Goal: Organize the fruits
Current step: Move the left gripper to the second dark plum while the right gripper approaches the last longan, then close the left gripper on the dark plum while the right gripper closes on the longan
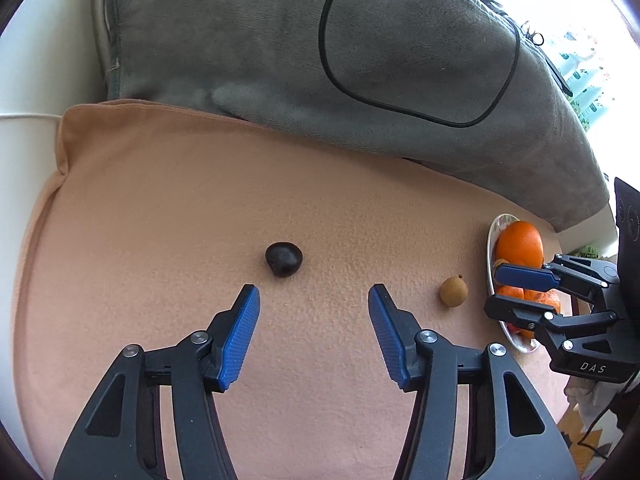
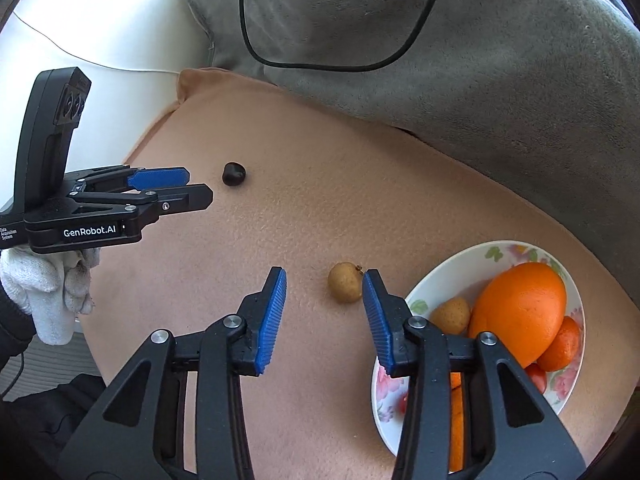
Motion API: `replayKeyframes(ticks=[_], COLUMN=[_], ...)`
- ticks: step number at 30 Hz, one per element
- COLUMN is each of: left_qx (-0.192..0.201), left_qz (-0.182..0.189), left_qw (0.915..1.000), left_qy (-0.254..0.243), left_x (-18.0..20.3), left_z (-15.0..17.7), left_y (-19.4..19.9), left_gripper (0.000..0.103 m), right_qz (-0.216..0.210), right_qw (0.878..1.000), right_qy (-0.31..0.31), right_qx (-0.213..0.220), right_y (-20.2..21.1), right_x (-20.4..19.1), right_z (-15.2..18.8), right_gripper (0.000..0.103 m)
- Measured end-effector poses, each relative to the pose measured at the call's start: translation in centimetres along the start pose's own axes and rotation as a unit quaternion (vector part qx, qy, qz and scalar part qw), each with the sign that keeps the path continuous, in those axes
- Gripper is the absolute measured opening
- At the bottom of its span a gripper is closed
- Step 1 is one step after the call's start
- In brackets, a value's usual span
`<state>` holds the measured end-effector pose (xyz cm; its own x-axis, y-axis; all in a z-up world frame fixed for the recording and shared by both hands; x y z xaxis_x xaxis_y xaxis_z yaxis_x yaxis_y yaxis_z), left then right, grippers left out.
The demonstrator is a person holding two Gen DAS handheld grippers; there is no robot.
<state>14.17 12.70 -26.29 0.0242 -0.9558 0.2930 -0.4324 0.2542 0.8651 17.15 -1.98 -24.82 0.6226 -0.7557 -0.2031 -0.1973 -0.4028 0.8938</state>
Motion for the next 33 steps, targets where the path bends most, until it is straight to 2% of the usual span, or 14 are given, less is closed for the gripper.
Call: replayKeyframes(ticks=[7,9,18,25,28,33], left_qx=[-0.006,-0.008,-0.016,-0.018,-0.019,-0.018], left_qz=[0.002,-0.002,-0.003,-0.005,-0.012,-0.015], left_qw=[1.0000,1.0000,0.9999,0.9998,0.9998,0.9997], left_qy=[0.007,0.005,0.006,0.006,0.003,-0.001], left_x=[-1.2,-1.4,-1.3,-1.1,-1.2,-1.3], left_z=[-0.7,-0.9,-1.2,-1.2,-1.3,-1.3], left_y=[-1.1,-1.6,-3.1,-3.8,-4.0,-4.1], left_gripper=[0.050,0.045,0.041,0.039,0.035,0.029], right_qz=[0.020,0.022,0.026,0.044,0.050,0.051], right_qw=[0.999,0.999,0.997,0.995,0.994,0.994], right_qy=[0.032,0.037,0.052,0.070,0.070,0.071], right_qx=[-0.023,-0.027,-0.047,-0.060,-0.062,-0.060], right_y=[-1.6,-1.9,-3.6,-4.7,-4.9,-5.3], right_x=[-0.1,-0.2,-0.6,-0.9,-0.8,-0.9], right_z=[-0.5,-0.5,-0.9,-0.8,-0.9,-1.4], right_gripper=[0.040,0.040,0.038,0.036,0.036,0.028])
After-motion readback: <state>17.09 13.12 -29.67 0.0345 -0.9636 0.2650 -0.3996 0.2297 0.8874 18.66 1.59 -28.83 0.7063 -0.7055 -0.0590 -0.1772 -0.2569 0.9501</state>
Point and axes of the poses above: each gripper's, at about its wrist camera, not at the fingertips, and y roughly against the way its jaws point, x to its right, z to its underside, the point moved 3 cm from there along -y, roughly the way its jaws point
